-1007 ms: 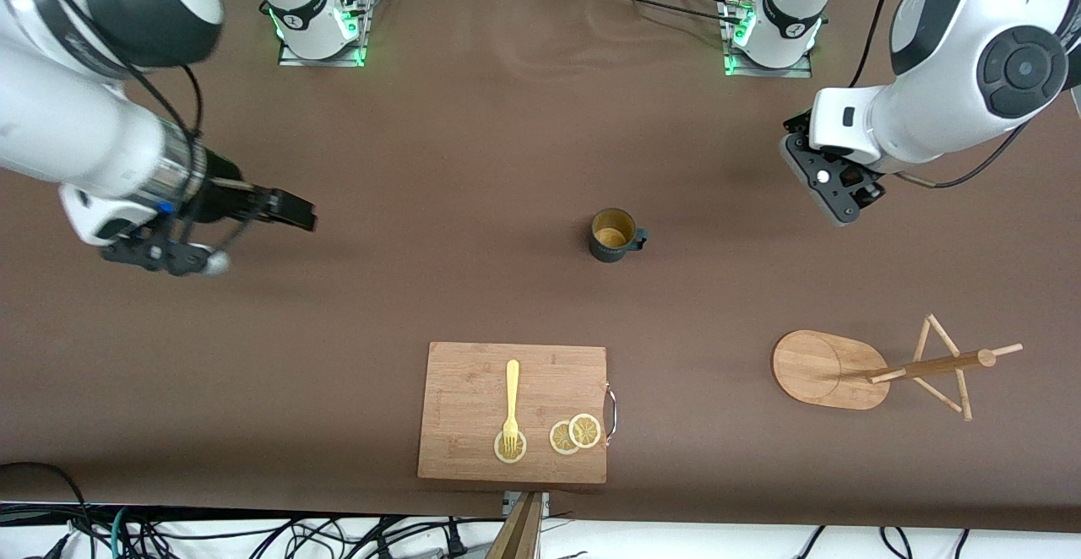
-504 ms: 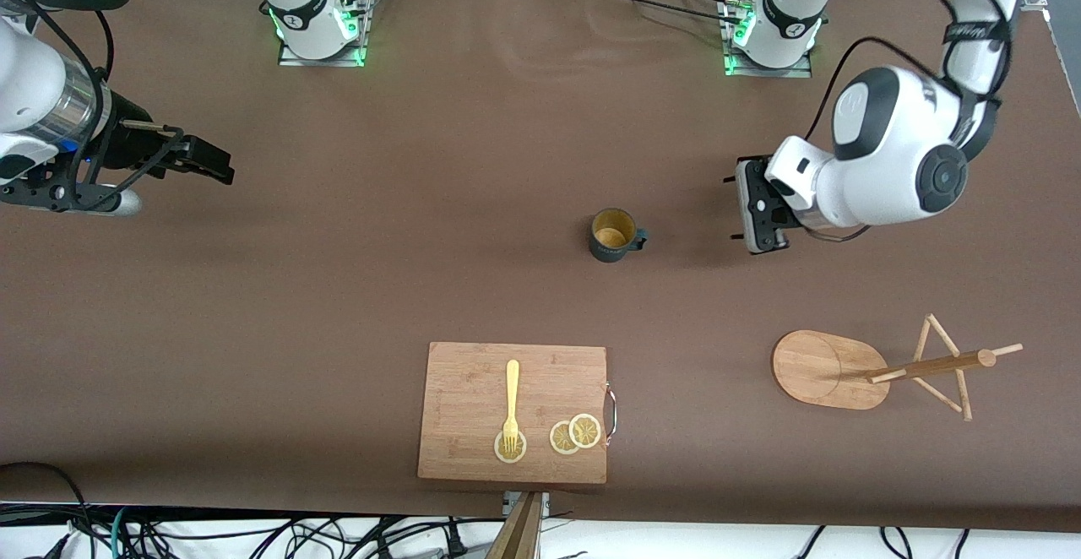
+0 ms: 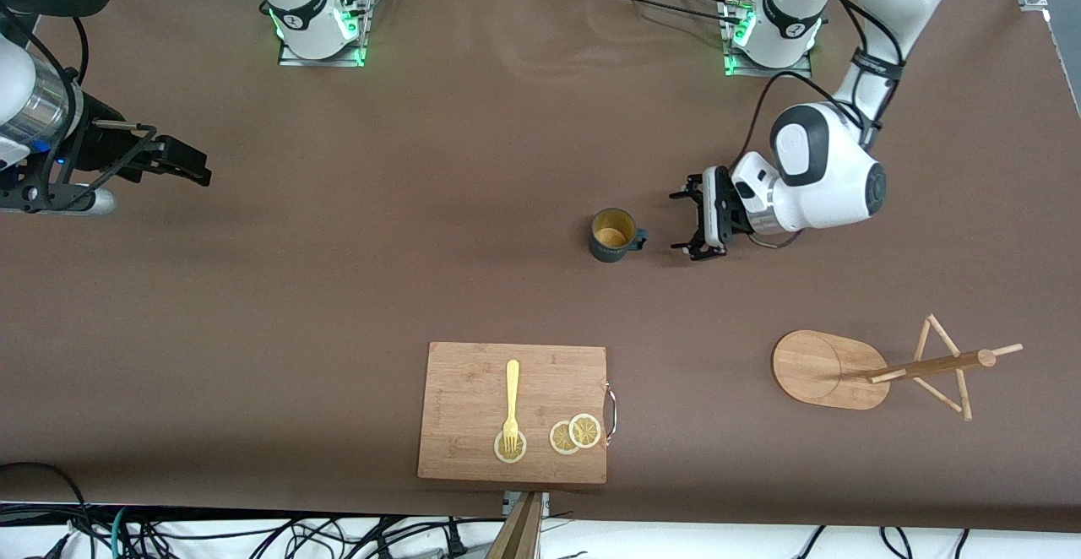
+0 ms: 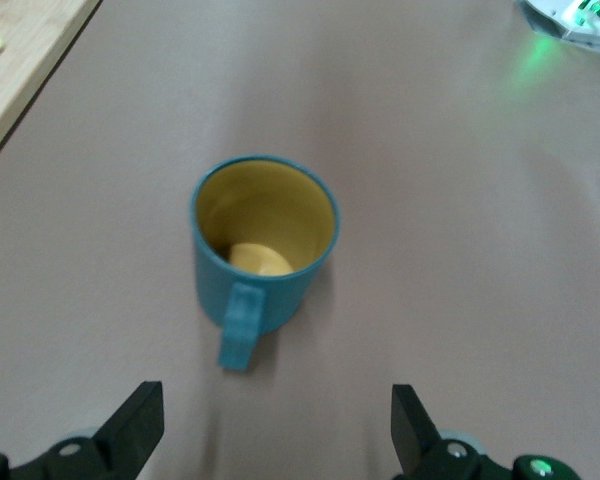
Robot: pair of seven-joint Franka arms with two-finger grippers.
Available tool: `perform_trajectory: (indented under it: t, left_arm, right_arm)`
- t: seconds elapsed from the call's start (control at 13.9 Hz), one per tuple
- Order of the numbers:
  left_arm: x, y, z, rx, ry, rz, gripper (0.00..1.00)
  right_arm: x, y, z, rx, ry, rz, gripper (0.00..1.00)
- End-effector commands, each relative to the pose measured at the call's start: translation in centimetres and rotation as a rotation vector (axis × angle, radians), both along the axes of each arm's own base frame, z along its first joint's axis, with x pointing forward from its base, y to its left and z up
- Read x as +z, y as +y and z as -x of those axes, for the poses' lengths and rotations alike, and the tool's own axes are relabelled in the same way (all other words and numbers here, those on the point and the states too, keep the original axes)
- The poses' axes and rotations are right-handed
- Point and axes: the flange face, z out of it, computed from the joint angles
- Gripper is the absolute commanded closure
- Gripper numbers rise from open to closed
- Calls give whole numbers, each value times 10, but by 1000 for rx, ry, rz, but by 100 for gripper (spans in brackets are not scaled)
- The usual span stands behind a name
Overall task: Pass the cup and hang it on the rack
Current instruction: 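Withdraw the right gripper while the left gripper reaches toward the mug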
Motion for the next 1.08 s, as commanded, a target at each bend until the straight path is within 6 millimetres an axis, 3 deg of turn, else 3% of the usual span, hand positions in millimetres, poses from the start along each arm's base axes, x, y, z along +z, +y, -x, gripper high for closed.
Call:
perform_trajectory:
  t: [0.0,0.22,0.58,0.86,1.01]
  left_arm:
    - [-47,7,11,12,-78,137,0]
    - [-78,1,19,66,-105,217,0]
    - [-78,9,11,66,-142,233,2]
    - [-92,-1,12,86,-146,261,6]
    - [-96,-6,14,93,-143,269,13]
  right_arm:
    - [6,1,7,28,-23,24,0]
    - [0,0,0,21,-18,42,0]
    - [26,-5,-7,11,-96,99,0]
    - [24,6,-3,22,-71,29,0]
    - [21,5,3,13,-24,30,0]
